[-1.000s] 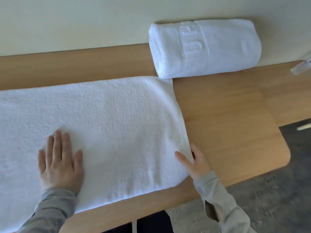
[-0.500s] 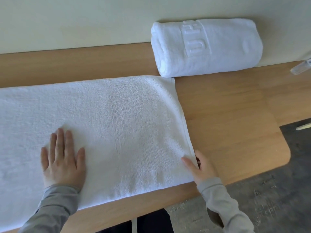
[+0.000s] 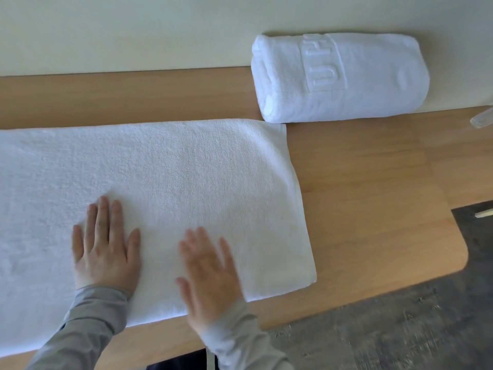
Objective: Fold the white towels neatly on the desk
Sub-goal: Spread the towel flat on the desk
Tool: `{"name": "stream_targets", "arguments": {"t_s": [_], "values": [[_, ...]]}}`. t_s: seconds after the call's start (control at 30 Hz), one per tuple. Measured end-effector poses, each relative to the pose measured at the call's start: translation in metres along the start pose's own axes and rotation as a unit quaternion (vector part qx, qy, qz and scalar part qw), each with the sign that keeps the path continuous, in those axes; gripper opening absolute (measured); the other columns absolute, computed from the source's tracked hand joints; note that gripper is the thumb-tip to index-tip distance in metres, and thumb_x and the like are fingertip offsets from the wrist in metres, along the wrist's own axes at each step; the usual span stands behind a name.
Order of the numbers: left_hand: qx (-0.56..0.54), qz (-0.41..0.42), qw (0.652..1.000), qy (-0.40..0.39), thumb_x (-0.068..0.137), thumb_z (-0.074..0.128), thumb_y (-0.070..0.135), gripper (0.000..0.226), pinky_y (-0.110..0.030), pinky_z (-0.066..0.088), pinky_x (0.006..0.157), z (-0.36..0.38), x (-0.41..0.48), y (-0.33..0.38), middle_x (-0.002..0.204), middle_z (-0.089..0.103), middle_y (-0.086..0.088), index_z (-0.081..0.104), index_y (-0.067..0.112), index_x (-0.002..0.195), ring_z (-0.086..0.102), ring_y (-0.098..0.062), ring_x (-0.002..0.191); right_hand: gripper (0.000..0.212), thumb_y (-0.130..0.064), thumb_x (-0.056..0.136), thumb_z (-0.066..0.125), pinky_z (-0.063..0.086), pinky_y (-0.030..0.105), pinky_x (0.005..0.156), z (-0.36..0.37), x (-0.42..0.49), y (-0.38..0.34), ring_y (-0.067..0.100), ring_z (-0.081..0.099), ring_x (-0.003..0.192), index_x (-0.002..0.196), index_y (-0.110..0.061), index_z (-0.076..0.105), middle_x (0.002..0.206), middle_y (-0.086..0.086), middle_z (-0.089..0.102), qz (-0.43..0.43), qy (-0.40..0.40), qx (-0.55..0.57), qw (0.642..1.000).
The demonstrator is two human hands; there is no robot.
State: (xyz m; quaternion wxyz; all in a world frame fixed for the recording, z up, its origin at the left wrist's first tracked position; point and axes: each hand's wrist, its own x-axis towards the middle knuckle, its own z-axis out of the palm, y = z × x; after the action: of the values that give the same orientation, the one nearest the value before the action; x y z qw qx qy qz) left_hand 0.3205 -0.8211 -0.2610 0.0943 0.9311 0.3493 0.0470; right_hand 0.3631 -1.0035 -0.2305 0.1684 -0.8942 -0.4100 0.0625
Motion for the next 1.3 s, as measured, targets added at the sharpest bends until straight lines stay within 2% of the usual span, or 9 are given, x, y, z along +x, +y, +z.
{"name": "stream_targets", "arguments": {"t_s": [0.1, 0.23, 0.4, 0.5, 0.63, 0.73, 0.8, 0.93, 1.3], "values": [[-0.001, 0.007, 1.0, 0.004, 0.091, 0.024, 0.043, 0.065, -0.042, 0.007, 0.115, -0.001, 0.0, -0.001, 0.154, 0.026, -0.012, 0.029, 0.01, 0.146, 0.023, -0.028, 0.142, 0.055, -0.043, 0.094, 0.031, 0.026, 0.051, 0.112, 0.015, 0.014, -0.006, 0.02, 0.014, 0.145, 0.143, -0.017, 0.033, 0.154, 0.0, 0.027, -0.065, -0.082, -0.079, 0.991], [-0.001, 0.004, 1.0, -0.002, 0.091, 0.022, 0.045, 0.066, -0.041, 0.006, 0.116, -0.001, 0.001, -0.001, 0.154, 0.025, -0.011, 0.028, 0.011, 0.146, 0.021, -0.027, 0.143, 0.059, -0.047, 0.098, 0.025, 0.022, 0.055, 0.113, 0.002, 0.005, 0.057, 0.02, 0.006, 0.146, 0.149, -0.017, 0.02, 0.158, 0.001, 0.014, -0.057, -0.102, -0.102, 0.988], [0.003, -0.002, 1.0, -0.016, 0.09, 0.022, 0.046, 0.067, -0.046, 0.01, 0.115, -0.001, 0.002, -0.001, 0.154, 0.025, -0.01, 0.029, 0.011, 0.146, 0.02, -0.025, 0.143, 0.061, -0.045, 0.098, 0.011, 0.014, 0.048, 0.116, -0.031, -0.001, 0.15, 0.021, 0.011, 0.145, 0.149, -0.013, 0.015, 0.157, 0.003, 0.01, 0.083, -0.061, -0.079, 0.992], [0.006, -0.005, 1.0, -0.021, 0.09, 0.022, 0.046, 0.066, -0.045, 0.011, 0.115, 0.0, 0.002, -0.002, 0.154, 0.026, -0.009, 0.029, 0.012, 0.146, 0.02, -0.023, 0.143, 0.07, -0.05, 0.096, 0.006, 0.016, 0.05, 0.115, -0.049, 0.007, 0.172, 0.036, 0.02, 0.141, 0.143, -0.001, 0.025, 0.151, 0.013, 0.018, 0.177, 0.001, -0.034, 0.984], [0.008, -0.009, 0.999, -0.038, 0.093, 0.016, 0.052, 0.067, -0.038, 0.005, 0.116, 0.0, 0.002, -0.004, 0.154, 0.025, -0.007, 0.028, 0.013, 0.146, 0.019, -0.021, 0.143, 0.061, -0.038, 0.1, 0.016, 0.016, 0.046, 0.116, -0.052, 0.048, 0.148, 0.037, 0.027, 0.138, 0.137, 0.006, 0.036, 0.147, 0.021, 0.032, 0.032, 0.042, -0.02, 0.998], [0.005, -0.01, 0.999, -0.053, 0.093, 0.01, 0.055, 0.069, -0.032, -0.001, 0.116, -0.001, 0.003, -0.005, 0.155, 0.023, -0.004, 0.024, 0.016, 0.148, 0.017, -0.018, 0.143, 0.056, -0.033, 0.098, 0.027, 0.017, 0.045, 0.117, -0.042, 0.09, 0.128, 0.033, 0.023, 0.141, 0.139, 0.003, 0.035, 0.15, 0.016, 0.03, -0.145, -0.043, -0.033, 0.988], [0.003, -0.007, 0.998, -0.059, 0.093, 0.01, 0.054, 0.068, -0.031, -0.003, 0.117, -0.002, 0.002, -0.005, 0.155, 0.021, -0.002, 0.02, 0.017, 0.149, 0.015, -0.016, 0.143, 0.056, -0.032, 0.096, 0.032, 0.011, 0.042, 0.117, -0.038, 0.112, 0.131, 0.03, 0.016, 0.143, 0.142, 0.0, 0.032, 0.152, 0.014, 0.027, -0.193, -0.094, -0.045, 0.976], [-0.001, -0.003, 0.998, -0.058, 0.094, 0.009, 0.054, 0.068, -0.032, -0.001, 0.117, -0.003, 0.002, -0.005, 0.155, 0.021, -0.002, 0.021, 0.016, 0.148, 0.016, -0.017, 0.143, 0.057, -0.032, 0.096, 0.031, 0.008, 0.042, 0.119, -0.044, 0.144, 0.173, 0.017, 0.004, 0.144, 0.146, -0.006, 0.025, 0.155, 0.008, 0.02, -0.134, -0.093, -0.05, 0.985], [0.001, 0.0, 0.998, -0.056, 0.093, 0.004, 0.056, 0.074, -0.046, 0.015, 0.114, -0.013, -0.009, -0.009, 0.153, 0.024, -0.006, 0.025, 0.01, 0.145, 0.023, -0.019, 0.14, 0.046, -0.017, 0.093, 0.042, 0.034, 0.047, 0.109, -0.049, 0.15, 0.197, 0.027, 0.034, 0.137, 0.135, 0.0, 0.044, 0.143, 0.014, 0.042, -0.063, 0.0, 0.031, 0.998]]}}
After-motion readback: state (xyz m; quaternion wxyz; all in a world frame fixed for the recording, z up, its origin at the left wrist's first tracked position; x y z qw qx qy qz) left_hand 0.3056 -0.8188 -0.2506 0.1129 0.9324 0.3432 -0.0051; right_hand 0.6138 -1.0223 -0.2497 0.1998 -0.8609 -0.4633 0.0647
